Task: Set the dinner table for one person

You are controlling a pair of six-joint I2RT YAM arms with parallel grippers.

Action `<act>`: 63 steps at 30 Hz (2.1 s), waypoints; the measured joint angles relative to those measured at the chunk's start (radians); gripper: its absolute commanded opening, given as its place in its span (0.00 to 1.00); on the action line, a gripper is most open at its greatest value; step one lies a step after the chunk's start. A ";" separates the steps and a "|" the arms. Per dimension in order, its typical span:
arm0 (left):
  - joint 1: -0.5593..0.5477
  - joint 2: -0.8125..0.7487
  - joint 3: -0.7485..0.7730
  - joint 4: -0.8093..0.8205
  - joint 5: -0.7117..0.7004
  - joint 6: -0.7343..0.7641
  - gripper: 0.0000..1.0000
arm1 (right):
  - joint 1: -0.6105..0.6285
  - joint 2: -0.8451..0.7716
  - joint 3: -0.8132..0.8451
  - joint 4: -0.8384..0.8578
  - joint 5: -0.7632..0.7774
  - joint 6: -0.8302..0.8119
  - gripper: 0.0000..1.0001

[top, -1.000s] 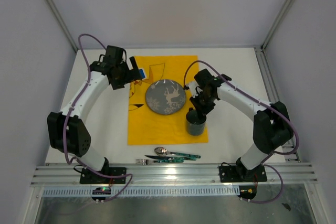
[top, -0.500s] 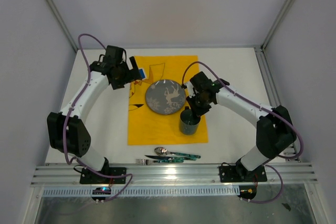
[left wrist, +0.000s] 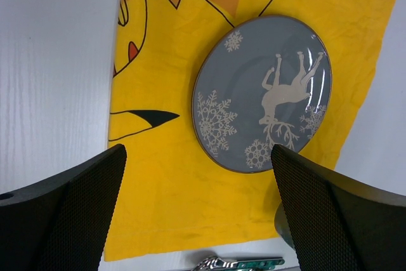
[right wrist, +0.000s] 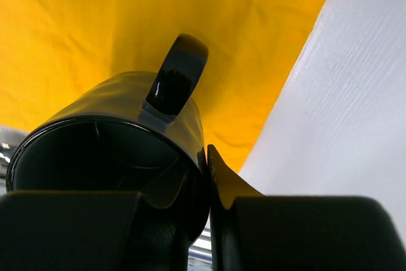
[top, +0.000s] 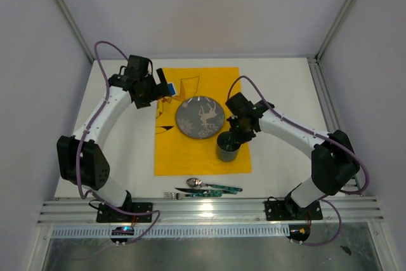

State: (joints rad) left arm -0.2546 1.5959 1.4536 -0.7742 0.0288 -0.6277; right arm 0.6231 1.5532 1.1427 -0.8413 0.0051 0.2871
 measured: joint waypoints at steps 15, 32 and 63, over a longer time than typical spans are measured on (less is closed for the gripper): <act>0.000 0.000 -0.058 0.019 0.027 -0.004 0.99 | 0.205 -0.117 -0.175 -0.012 0.321 1.065 0.03; 0.000 -0.049 -0.092 0.023 0.024 -0.004 0.99 | 0.241 0.042 0.152 -0.267 0.402 1.461 0.03; 0.000 -0.058 -0.093 0.021 -0.002 -0.007 0.99 | 0.040 0.054 0.053 -0.004 0.187 -0.327 0.03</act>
State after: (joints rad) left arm -0.2546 1.5383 1.3602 -0.7528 0.0265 -0.6346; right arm 0.6636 1.6073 1.1954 -0.8455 0.1917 -0.0399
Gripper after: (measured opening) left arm 0.990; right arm 0.148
